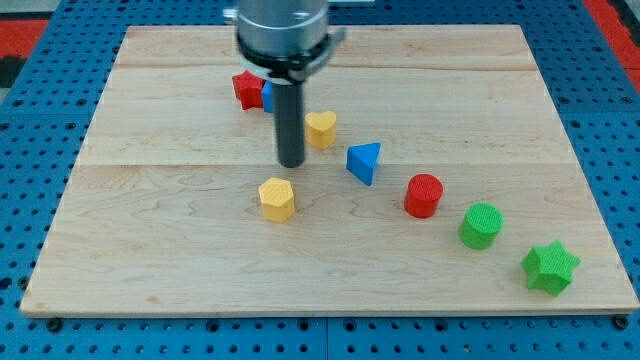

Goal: Slide the yellow heart below the blue cube

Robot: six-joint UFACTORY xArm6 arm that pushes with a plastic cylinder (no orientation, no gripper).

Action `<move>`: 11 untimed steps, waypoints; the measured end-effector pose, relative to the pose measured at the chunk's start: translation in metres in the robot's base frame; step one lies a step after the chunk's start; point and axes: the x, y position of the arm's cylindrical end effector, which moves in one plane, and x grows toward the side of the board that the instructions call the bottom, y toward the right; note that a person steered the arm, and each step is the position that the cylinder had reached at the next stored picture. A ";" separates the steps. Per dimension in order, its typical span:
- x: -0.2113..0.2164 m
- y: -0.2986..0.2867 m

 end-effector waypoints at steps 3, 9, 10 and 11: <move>-0.009 0.079; -0.139 0.034; -0.109 0.005; -0.042 0.005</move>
